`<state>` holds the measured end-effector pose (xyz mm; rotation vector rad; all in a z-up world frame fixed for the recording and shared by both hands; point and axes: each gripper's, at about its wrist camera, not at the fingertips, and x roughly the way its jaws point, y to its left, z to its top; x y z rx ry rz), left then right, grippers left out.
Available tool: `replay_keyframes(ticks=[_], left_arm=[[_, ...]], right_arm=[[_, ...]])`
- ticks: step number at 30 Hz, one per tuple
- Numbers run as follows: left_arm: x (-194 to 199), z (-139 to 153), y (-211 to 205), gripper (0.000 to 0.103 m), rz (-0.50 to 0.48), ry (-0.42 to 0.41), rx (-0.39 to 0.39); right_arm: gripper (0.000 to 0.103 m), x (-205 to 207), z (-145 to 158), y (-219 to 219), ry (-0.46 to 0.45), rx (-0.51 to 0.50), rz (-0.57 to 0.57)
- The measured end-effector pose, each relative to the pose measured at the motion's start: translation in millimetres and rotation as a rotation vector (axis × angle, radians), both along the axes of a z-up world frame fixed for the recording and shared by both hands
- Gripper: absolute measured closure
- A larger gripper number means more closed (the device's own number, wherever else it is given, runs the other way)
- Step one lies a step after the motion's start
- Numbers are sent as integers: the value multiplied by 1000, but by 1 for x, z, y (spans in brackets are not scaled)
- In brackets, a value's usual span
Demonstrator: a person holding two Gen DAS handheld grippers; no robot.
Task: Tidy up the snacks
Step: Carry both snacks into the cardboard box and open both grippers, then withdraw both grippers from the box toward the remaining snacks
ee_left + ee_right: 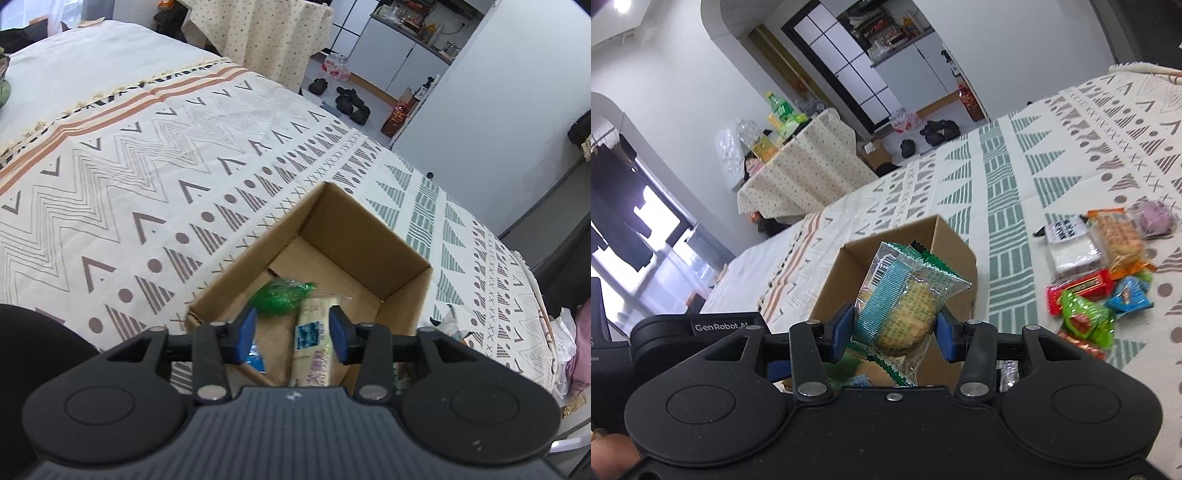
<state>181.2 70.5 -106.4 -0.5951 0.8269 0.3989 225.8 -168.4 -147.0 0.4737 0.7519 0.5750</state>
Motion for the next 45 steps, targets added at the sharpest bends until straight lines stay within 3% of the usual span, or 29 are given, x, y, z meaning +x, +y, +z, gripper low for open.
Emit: replay_keyframes(ticks=[8,11,16,21,30,45], left_arm=[[-4,3,4,31,-12,-6,13],[-4,4,1,28,-24,-8,19],[-3,4,-7,18,-32,13,48],[-6,7,-17,13,-39,23,72],[-7,15,-40,8,-64,21,96],[-9,19,-86,8,-109,28,106]], right_arm=[[53,-2,-2,29,-8,-30,63],[47,-4,1,29,-35,-27,67],[46,-2,3,16,-23,-19,19],[33,-4,5,-2,-9,-7,-14],[20,-9,10,-28,22,8,-47],[14,-15,14,-92,87,48,-149]])
